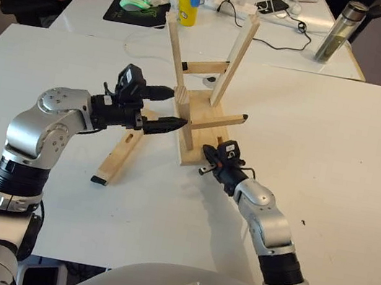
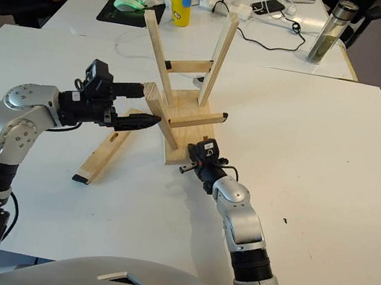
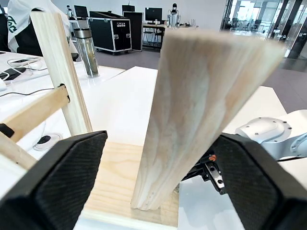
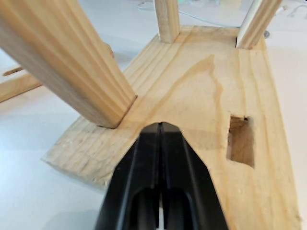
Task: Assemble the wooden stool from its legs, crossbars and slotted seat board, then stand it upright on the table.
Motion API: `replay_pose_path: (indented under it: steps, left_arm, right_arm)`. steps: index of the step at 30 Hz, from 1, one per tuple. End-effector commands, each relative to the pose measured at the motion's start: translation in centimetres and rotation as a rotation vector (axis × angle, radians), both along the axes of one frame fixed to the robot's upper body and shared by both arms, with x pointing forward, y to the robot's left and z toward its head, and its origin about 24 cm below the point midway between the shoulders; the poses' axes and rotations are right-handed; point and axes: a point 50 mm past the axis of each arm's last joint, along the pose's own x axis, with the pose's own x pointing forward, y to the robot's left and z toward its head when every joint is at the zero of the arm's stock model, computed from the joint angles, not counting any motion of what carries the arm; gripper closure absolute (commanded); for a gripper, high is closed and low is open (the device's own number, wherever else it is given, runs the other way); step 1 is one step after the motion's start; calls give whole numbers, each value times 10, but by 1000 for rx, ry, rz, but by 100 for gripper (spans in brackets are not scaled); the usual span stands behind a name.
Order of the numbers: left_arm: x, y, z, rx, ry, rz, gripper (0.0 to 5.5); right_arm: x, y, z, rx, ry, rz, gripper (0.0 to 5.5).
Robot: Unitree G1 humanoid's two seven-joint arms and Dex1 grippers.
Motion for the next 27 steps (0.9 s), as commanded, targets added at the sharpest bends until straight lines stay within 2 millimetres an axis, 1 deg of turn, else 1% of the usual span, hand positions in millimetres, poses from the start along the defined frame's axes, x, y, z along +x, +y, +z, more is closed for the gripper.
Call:
replay_pose_path:
  steps: [1,3,6,8,10,12,15,17,21,24,27]
  left_arm:
    - [-6,4,38,-43,-74,-2,71]
    - [-11,4,53,-78,-91,-22,53]
    - [-21,2,72,-128,-91,-66,53]
    - [-22,0,87,-203,-105,-77,53]
    - [-18,-1,101,-284,-123,-56,80]
    - [-12,-4,109,-340,-145,-6,110]
    - [-2,-7,114,-405,-165,73,163]
    - [-1,-12,113,-418,-168,80,197]
    - [-4,-21,110,-421,-139,18,257]
    - [-5,-28,110,-416,-135,-7,307]
    - [-5,-34,107,-402,-132,-17,345]
  right_arm:
    - [-14,-11,-34,-65,169,-37,550]
    - [-13,-11,-36,-66,169,-40,550]
    - [-12,-13,-38,-68,168,-47,550]
    - [-11,-14,-39,-69,167,-52,550]
    - [-11,-15,-40,-70,167,-54,550]
    - [-10,-15,-42,-74,168,-53,550]
    - [-9,-15,-43,-76,168,-50,550]
    - [-8,-14,-43,-74,165,-50,550]
    - [-9,-12,-44,-69,165,-54,550]
    - [-9,-11,-44,-67,166,-56,550]
    - [-10,-10,-44,-64,166,-59,550]
